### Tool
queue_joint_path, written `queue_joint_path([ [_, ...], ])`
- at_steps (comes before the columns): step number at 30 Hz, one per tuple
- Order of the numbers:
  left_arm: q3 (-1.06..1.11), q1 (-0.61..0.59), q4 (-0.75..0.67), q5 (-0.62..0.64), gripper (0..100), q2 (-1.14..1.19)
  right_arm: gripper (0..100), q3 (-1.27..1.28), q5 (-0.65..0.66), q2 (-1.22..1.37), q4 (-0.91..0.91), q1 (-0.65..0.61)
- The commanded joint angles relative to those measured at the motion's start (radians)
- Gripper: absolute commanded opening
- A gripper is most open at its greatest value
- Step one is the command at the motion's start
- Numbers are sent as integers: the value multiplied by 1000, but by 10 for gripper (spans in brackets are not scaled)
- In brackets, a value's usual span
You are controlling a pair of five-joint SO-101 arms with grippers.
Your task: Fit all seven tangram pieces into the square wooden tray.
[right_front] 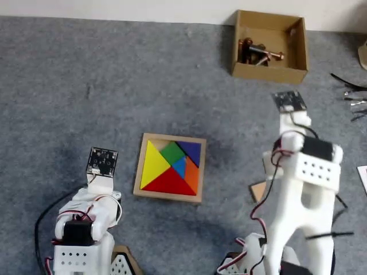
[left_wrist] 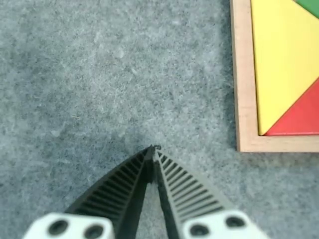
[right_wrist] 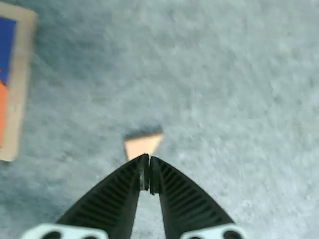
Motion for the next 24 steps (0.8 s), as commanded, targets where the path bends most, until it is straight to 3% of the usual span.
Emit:
queue_joint_path([
  [1, 19, -8, 5, -5, 5, -5, 9, 70, 64, -102, -58, 65],
  [5, 19, -8, 5, -5, 5, -5, 10, 194, 97, -183, -59, 68],
  [14, 19, -8, 5, -5, 5, -5, 28, 397, 91, -321, -56, -116],
  [19, 19, -8, 5, -5, 5, -5, 189, 409, -38, -349, -68, -125],
  [24, 19, -8, 5, -5, 5, -5, 202, 469, -167, -348, -170, -130],
])
